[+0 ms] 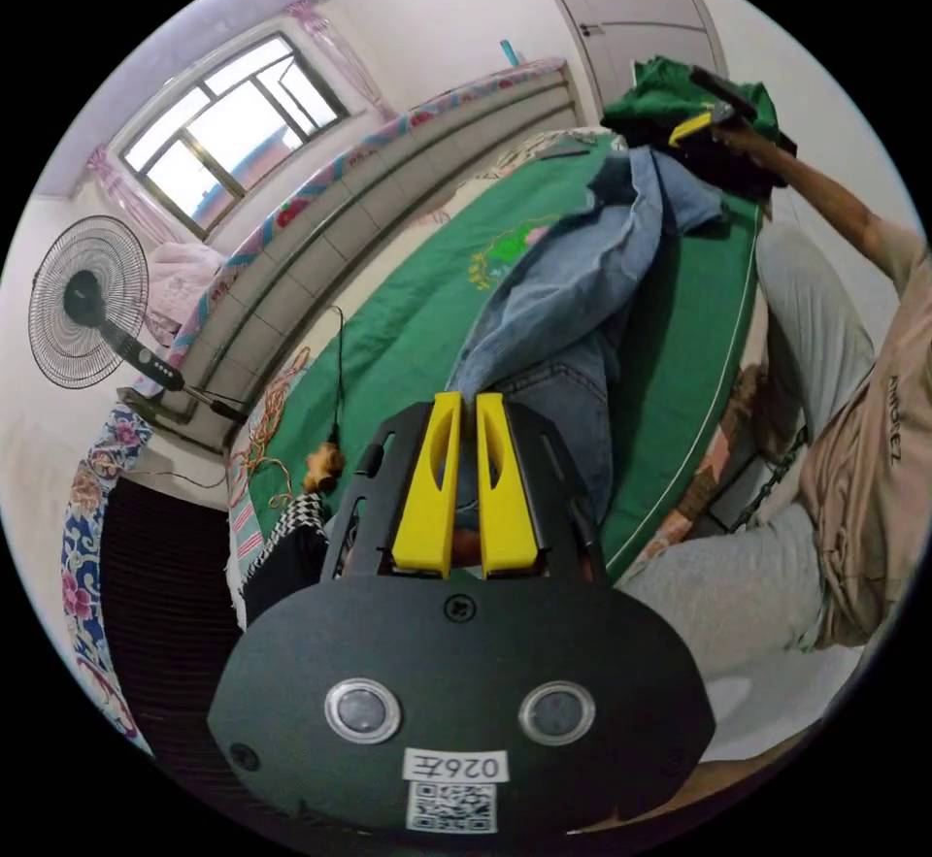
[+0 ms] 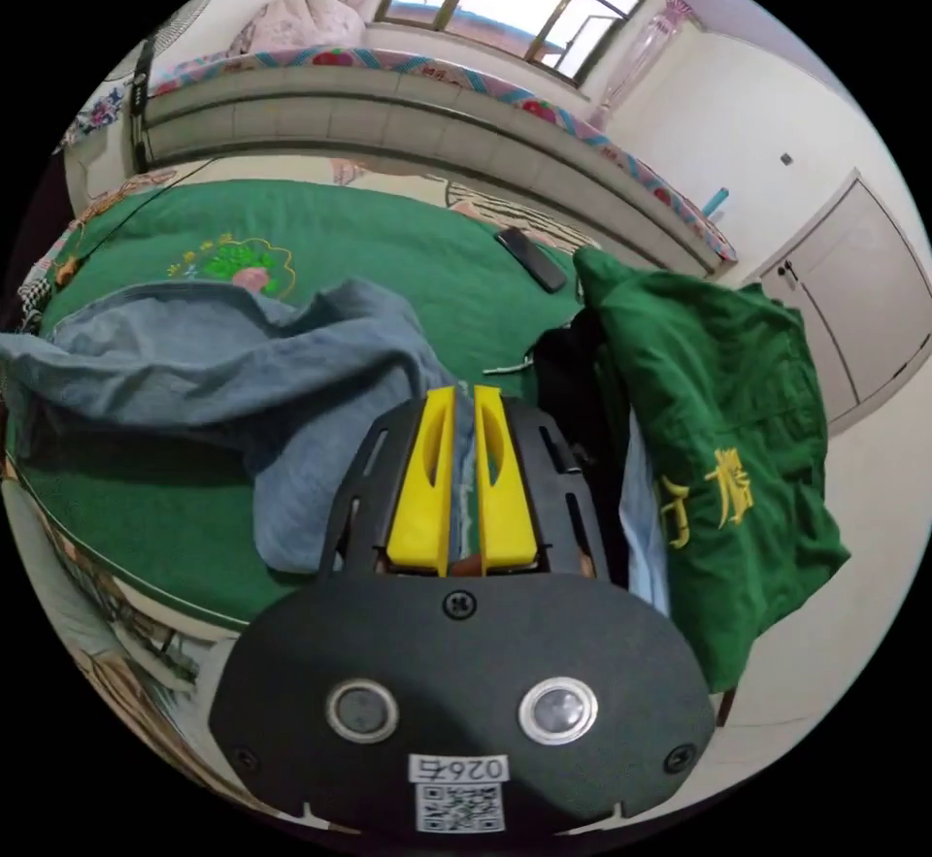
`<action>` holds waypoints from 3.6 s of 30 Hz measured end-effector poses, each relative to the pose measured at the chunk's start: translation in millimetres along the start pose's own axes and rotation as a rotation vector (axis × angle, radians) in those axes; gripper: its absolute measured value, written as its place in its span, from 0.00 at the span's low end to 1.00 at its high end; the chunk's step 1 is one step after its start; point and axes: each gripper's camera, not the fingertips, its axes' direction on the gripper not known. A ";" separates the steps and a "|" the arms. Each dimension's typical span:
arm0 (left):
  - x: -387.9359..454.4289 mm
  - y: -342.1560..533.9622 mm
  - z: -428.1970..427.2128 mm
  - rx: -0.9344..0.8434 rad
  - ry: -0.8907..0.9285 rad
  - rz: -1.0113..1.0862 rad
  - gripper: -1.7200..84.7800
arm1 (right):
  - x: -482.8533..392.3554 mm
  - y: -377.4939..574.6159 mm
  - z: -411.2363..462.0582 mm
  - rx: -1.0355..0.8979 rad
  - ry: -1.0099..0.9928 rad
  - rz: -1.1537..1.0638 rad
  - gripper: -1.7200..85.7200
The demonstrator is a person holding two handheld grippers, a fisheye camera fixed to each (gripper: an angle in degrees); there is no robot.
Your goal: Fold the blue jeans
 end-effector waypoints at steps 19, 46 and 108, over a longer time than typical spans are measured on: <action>-1.3 49.3 -0.1 0.090 0.283 0.037 0.03 | 97.3 24.2 -8.2 0.173 -0.068 -0.051 0.01; -198.0 211.2 -7.9 0.343 0.241 -0.578 0.16 | 283.8 115.7 -17.2 0.347 -0.474 0.124 0.13; -379.6 128.8 247.5 -0.254 0.192 -0.657 0.24 | 14.6 82.4 -83.4 0.012 -0.518 -0.479 0.00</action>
